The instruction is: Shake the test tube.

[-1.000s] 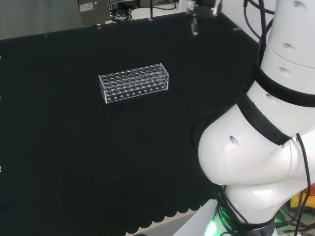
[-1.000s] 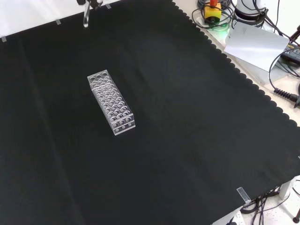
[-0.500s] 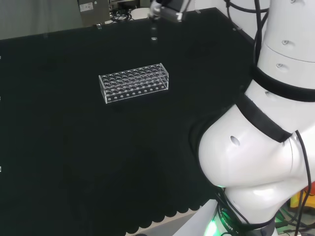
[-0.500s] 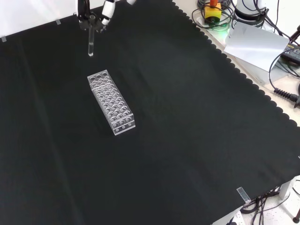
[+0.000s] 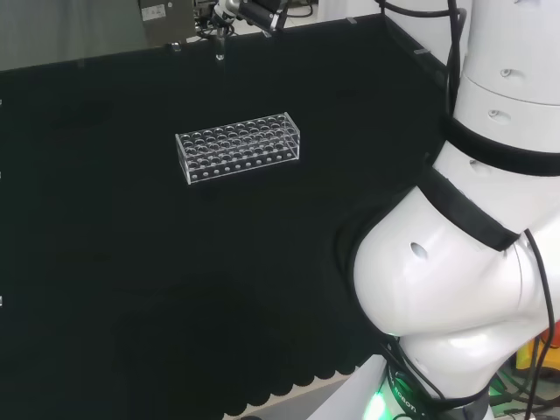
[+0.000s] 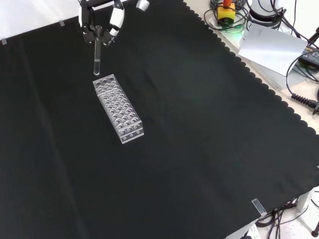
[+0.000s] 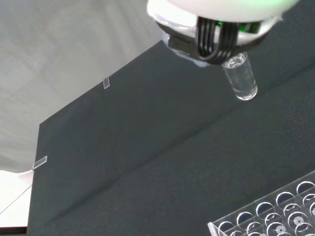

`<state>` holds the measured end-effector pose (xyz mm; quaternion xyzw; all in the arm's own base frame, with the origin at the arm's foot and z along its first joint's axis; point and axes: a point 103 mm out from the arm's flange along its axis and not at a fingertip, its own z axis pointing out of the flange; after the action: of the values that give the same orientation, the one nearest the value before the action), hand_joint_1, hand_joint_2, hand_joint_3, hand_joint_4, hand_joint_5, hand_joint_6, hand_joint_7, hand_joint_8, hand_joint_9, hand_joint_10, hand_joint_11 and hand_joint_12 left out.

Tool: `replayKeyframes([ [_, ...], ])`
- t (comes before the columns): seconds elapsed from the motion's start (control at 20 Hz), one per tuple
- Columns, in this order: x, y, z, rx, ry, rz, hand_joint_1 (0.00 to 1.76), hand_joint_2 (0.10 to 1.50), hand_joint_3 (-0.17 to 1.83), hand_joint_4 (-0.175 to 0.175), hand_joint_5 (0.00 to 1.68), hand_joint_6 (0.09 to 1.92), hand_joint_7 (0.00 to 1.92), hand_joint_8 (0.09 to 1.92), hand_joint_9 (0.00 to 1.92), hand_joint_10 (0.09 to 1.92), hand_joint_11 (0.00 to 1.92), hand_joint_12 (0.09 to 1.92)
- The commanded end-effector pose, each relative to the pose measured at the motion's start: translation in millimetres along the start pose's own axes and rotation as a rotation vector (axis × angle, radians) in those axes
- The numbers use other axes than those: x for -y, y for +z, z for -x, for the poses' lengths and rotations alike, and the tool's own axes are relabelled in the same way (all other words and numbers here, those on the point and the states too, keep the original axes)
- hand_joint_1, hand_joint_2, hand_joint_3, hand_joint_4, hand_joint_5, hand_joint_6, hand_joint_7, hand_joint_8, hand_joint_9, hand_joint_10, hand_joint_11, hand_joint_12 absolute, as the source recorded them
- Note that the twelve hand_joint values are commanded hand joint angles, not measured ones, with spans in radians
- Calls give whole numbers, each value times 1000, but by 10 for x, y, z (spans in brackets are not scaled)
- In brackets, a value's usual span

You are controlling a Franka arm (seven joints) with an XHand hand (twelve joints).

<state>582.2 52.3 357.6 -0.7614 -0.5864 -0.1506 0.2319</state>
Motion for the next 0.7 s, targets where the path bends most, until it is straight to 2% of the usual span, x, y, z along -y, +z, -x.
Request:
replayKeyframes([
  [0.05, 76, 13, 332, 43, 44, -11, 1427, 773, 392, -175, 1267, 353, 1371, 728, 1284, 487, 1239, 794],
  [0.3, 129, -131, 892, 189, 101, 9, 1427, 773, 393, -175, 1268, 353, 1371, 728, 1284, 487, 1239, 794],
  [0.55, 161, -475, 1443, 284, 195, 53, 1427, 772, 393, -175, 1267, 354, 1371, 728, 1284, 487, 1239, 795],
  [0.7, 180, -727, 1725, 372, 229, 87, 1427, 772, 393, -175, 1267, 354, 1371, 727, 1284, 486, 1239, 795],
])
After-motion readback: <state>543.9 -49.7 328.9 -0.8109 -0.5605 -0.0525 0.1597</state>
